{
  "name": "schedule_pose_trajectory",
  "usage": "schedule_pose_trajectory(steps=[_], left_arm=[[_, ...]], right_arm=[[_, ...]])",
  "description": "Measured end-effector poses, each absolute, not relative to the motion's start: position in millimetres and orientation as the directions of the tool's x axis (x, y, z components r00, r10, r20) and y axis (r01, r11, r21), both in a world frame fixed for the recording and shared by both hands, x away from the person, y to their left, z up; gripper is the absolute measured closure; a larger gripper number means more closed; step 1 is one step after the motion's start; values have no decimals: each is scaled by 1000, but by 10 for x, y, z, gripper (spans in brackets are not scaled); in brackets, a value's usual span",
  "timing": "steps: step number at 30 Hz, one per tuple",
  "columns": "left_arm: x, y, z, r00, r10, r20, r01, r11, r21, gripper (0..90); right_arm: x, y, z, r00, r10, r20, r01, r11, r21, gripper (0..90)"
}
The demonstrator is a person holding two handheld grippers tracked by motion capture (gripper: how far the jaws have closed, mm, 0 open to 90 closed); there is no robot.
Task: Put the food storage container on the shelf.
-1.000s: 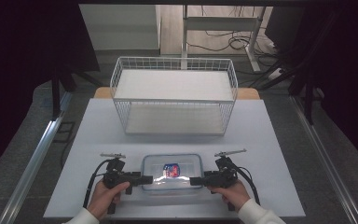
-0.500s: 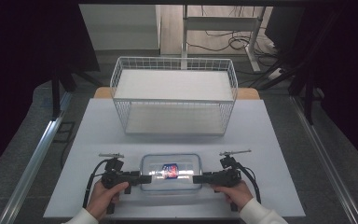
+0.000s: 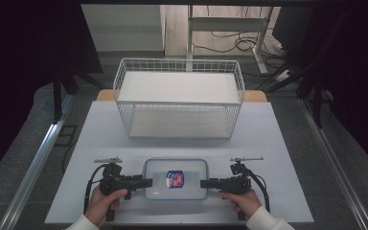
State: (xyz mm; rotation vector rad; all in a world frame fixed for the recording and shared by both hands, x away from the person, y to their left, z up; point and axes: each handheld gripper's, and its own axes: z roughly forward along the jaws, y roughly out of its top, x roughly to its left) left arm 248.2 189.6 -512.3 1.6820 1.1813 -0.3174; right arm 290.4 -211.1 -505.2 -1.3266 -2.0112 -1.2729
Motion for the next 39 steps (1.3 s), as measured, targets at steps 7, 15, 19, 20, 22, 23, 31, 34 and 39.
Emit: schedule_pose_trajectory(steps=[7,15,19,20,22,23,31,34,39], left_arm=[[2455,1902,-5089,489,559,-670,809,-3,588,481],[2489,1869,-5050,487,566,-666,807,0,590,488],[2549,1838,-5019,486,574,-659,804,3,595,485],[2569,1829,-5009,488,576,-656,802,2,598,484],[2596,1821,-4997,490,576,-654,800,2,600,484],[2610,1824,-4996,491,575,-654,799,2,601,485],[2781,1853,-4929,508,577,-640,781,4,624,486],[2873,1854,-4902,520,576,-630,770,2,638,486],[3038,1855,-4894,528,572,-628,761,10,649,486]], right_arm=[[2890,-2129,-5034,-457,489,743,878,116,464,543],[2910,-2135,-5009,-446,505,739,880,98,464,535],[2939,-2143,-4980,-449,517,729,875,91,475,533],[2947,-2148,-4973,-447,518,729,876,89,474,532],[2978,-2157,-4960,-454,522,722,870,87,485,532],[2991,-2158,-4952,-455,522,721,870,87,486,531],[3133,-2119,-4883,-477,529,702,854,88,513,530],[3217,-2116,-4835,-489,532,692,843,83,532,530],[3367,-2106,-4779,-507,541,671,828,89,553,529]])
